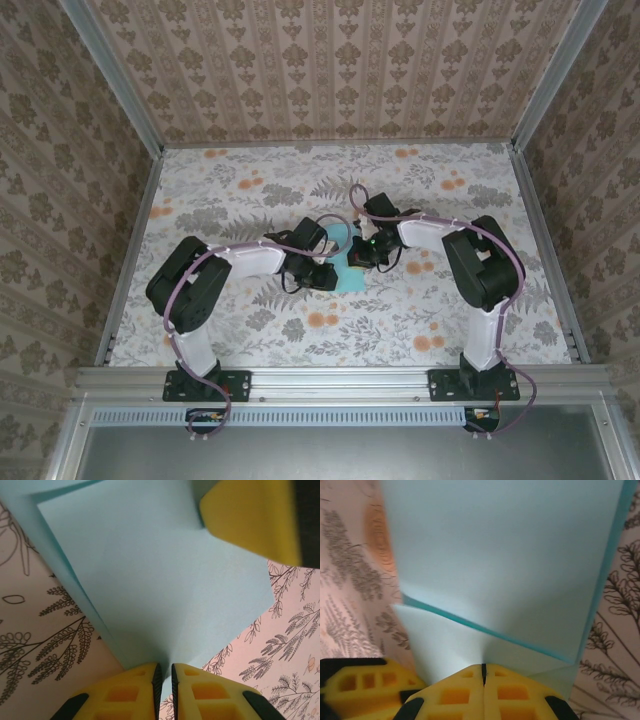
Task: Fold a paper plane with a square sheet of paper (fold left side to right side)
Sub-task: Fold the triangle a second time at the center of the table.
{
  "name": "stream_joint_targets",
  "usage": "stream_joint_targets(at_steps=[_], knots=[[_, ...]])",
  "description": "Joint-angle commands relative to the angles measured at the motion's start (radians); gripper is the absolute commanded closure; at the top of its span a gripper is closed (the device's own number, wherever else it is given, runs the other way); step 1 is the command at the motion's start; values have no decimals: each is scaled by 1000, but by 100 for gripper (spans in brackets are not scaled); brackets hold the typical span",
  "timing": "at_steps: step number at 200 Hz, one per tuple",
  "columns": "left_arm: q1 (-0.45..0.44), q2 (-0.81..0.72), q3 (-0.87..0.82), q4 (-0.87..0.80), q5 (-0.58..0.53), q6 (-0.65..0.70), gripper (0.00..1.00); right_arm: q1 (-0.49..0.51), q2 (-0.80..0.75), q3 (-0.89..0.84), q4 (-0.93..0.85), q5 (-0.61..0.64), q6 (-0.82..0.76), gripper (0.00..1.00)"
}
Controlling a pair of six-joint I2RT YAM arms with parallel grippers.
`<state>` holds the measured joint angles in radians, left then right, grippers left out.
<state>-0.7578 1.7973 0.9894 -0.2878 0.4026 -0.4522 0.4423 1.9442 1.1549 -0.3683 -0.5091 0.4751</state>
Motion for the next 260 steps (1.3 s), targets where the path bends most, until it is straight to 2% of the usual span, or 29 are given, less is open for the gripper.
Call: stream_joint_targets(at_steps=[1, 37, 95, 144, 260], knots=[[-5, -9, 32, -77, -7, 12, 82, -2, 26, 17, -50, 23, 2, 99], [3, 7, 101, -58, 59, 8, 82, -2, 49, 9, -79, 36, -3, 99], [11, 101, 143, -33, 96, 18, 83, -2, 54, 12, -87, 38, -7, 99], [17, 131, 142, -52, 68, 23, 83, -2, 52, 12, -97, 44, -10, 99], [39, -36, -66, -52, 60, -8, 83, -5, 61, 26, -116, 52, -19, 99]])
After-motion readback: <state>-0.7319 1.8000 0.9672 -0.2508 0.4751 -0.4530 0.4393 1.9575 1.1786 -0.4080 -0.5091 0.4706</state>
